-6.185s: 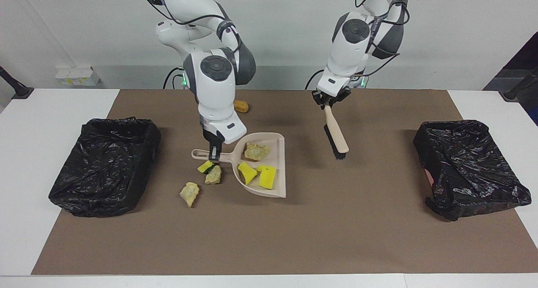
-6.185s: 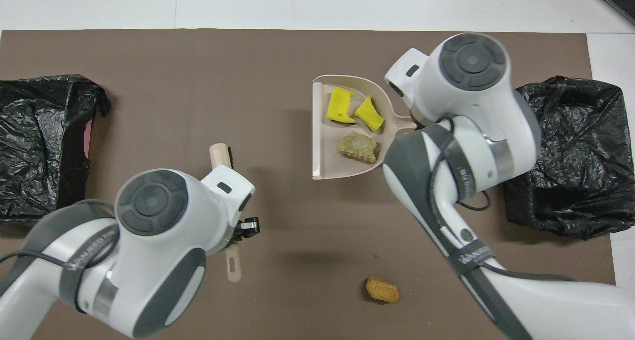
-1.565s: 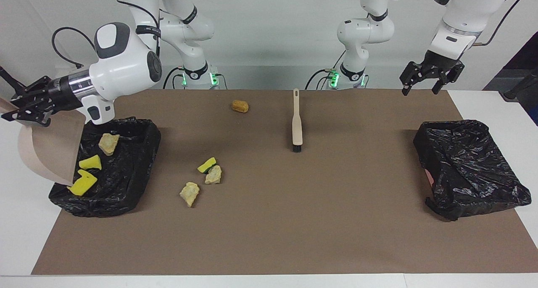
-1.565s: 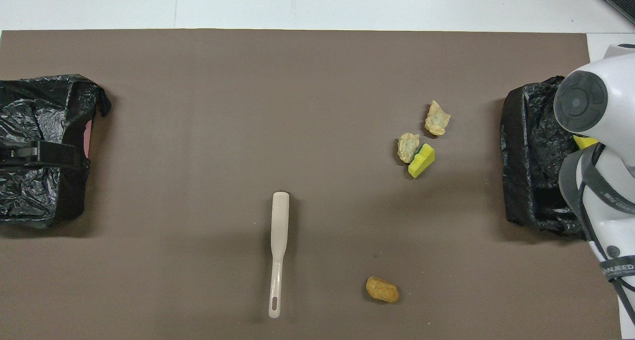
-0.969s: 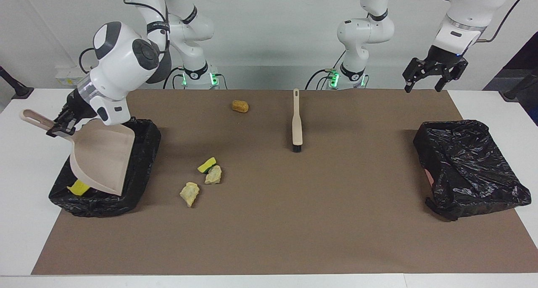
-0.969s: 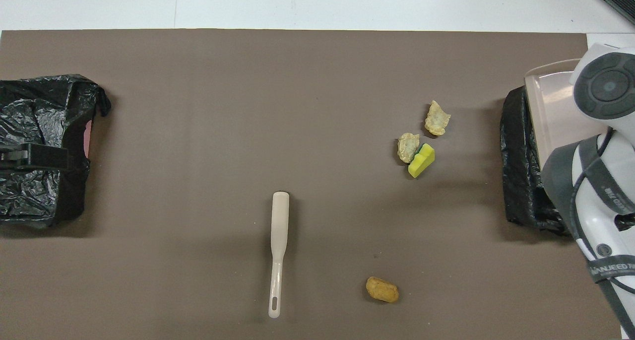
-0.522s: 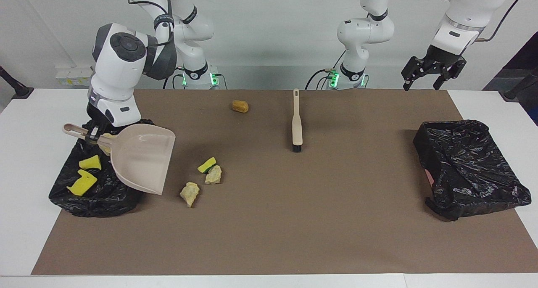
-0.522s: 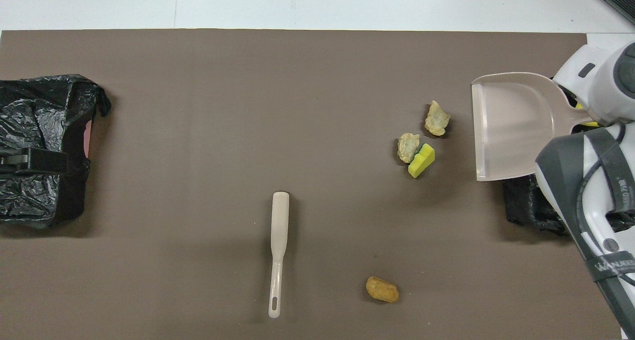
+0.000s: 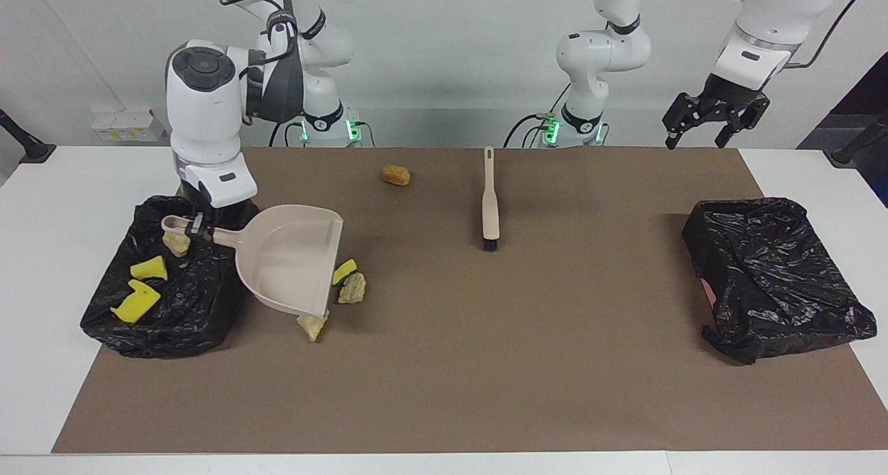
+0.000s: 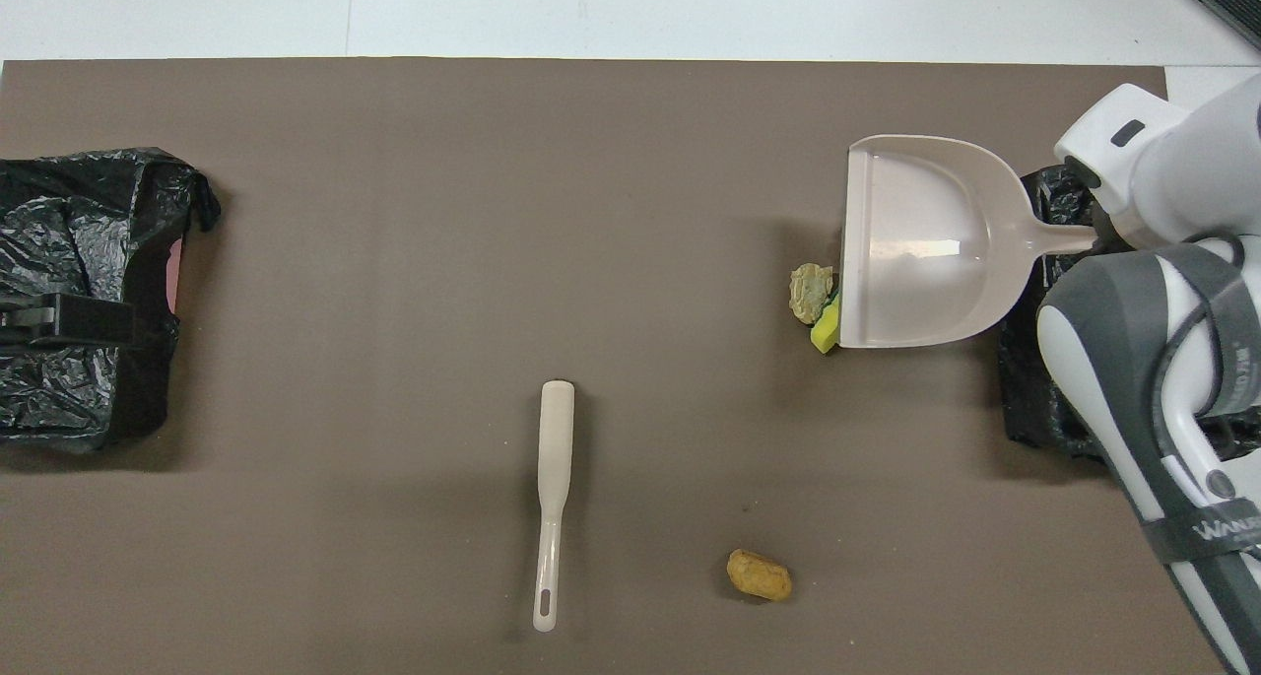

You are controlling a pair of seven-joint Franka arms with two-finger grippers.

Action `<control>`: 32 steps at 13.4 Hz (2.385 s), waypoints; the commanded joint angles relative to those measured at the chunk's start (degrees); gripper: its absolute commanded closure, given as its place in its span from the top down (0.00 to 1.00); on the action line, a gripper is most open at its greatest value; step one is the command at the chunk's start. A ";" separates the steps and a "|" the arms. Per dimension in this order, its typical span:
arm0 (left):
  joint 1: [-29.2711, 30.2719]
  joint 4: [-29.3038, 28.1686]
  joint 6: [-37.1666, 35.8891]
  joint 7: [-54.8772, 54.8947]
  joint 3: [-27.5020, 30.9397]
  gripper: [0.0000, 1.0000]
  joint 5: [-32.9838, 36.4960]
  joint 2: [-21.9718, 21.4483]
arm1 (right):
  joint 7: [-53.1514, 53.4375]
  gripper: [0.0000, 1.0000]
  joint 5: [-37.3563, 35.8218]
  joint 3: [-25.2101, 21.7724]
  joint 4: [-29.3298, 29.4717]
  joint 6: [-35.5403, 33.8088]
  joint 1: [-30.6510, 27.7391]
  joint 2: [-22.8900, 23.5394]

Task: Sweep and dump trash in bin
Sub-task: 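Lift the emptied dustpan away from the bin with the right gripper, then set the dustpan down at the table center with the right gripper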

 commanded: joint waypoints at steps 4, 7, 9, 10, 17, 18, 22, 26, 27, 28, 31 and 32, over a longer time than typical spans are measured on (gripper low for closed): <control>0.81 0.76 -1.32 0.45 -0.28 1.00 -0.39 -0.29 | 32.63 0.00 7.05 0.17 -0.17 -3.81 3.28 -0.79; 0.73 0.76 -1.32 0.45 -0.28 1.00 -0.30 -0.29 | 44.64 0.00 7.05 0.26 0.09 -7.33 6.36 -1.14; 0.73 0.76 -1.32 0.45 -0.28 1.00 -0.30 -0.29 | 51.13 0.00 7.22 0.26 0.27 -8.03 8.81 -1.14; 0.81 0.76 -1.32 0.45 -0.28 1.00 -0.30 -0.29 | 54.47 0.00 7.83 0.61 0.18 -8.03 10.66 -0.97; 0.81 0.76 -1.32 0.45 -0.28 1.00 -0.30 -0.29 | 80.65 0.00 12.94 1.23 6.49 -7.24 22.16 6.74; 0.81 0.76 -1.32 0.45 -0.28 1.00 -0.30 -0.29 | 84.26 0.00 12.67 1.23 7.47 -7.16 23.41 8.42; 0.81 0.76 -1.32 0.45 -0.28 1.00 -0.30 -0.29 | 97.36 0.00 14.25 1.23 11.33 -6.98 26.31 14.74; 0.81 0.76 -1.32 0.45 -0.28 1.00 -0.30 -0.29 | 103.28 0.00 14.60 1.32 21.60 -5.58 28.07 25.81; 0.81 0.76 -1.32 0.45 -0.28 1.00 -0.30 -0.29 | 104.85 0.00 14.87 1.40 24.41 -4.70 28.25 28.19; 0.81 0.76 -1.32 0.45 -0.28 1.00 -0.30 -0.29 | 105.91 0.00 16.26 1.40 26.00 -4.35 28.08 29.60; 0.81 0.76 -1.32 0.45 -0.28 1.00 -0.30 -0.29 | 107.06 0.00 16.89 1.40 26.90 -2.07 28.86 32.42; 0.81 0.76 -1.32 0.45 -0.28 1.00 -0.30 -0.29 | 107.15 0.00 16.80 1.32 26.55 -1.45 29.65 32.60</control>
